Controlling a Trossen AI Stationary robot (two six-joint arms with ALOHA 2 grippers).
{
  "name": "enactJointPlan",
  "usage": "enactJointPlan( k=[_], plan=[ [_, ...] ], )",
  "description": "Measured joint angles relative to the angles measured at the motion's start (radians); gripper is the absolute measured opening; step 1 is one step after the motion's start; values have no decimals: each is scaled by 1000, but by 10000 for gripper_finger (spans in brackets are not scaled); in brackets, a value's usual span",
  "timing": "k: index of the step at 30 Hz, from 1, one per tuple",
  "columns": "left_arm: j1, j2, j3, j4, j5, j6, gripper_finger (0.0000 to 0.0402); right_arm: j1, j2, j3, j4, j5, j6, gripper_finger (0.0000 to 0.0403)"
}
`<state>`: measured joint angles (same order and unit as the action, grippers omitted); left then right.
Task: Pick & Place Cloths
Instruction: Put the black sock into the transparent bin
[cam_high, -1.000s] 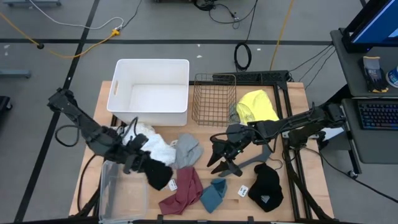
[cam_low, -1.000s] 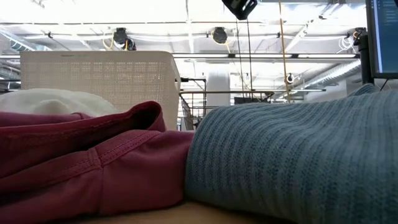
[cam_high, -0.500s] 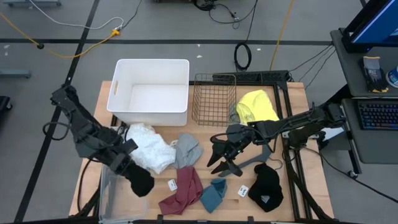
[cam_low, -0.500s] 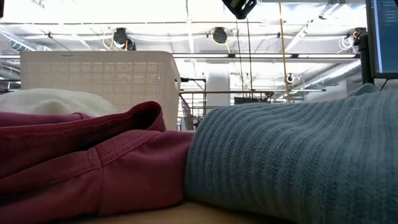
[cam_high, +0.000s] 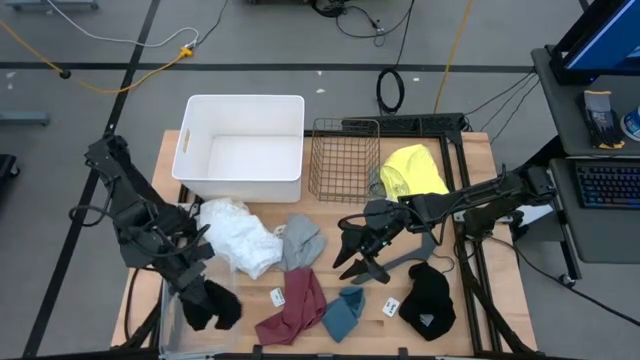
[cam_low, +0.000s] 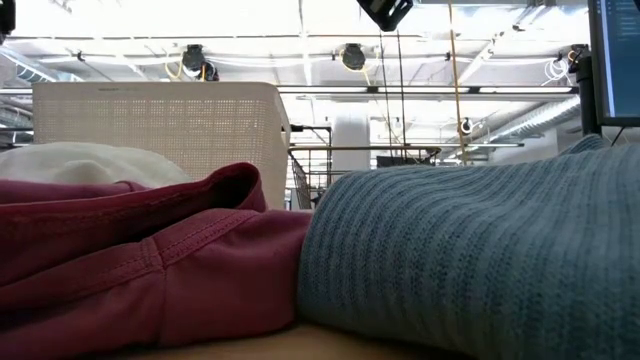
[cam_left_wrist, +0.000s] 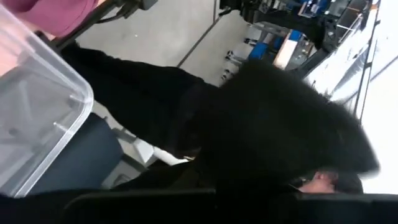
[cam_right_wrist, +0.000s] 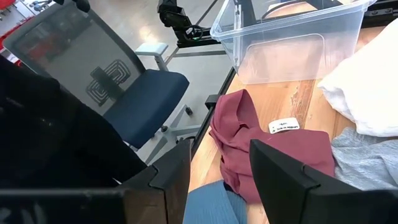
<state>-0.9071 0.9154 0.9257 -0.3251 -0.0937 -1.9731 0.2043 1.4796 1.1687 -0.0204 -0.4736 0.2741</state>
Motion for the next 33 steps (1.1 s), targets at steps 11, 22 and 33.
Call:
enactJointPlan(
  k=[11, 22, 33],
  plan=[
    [-3, 1, 0, -177, 22, 4, 1, 0, 0, 0, 0, 0, 1, 155],
    [-3, 1, 0, -323, 75, 9, 1, 0, 0, 0, 0, 0, 2, 155],
    [-3, 9, 0, -470, 285, -11, 1, 0, 0, 0, 0, 1, 2, 155]
  ],
)
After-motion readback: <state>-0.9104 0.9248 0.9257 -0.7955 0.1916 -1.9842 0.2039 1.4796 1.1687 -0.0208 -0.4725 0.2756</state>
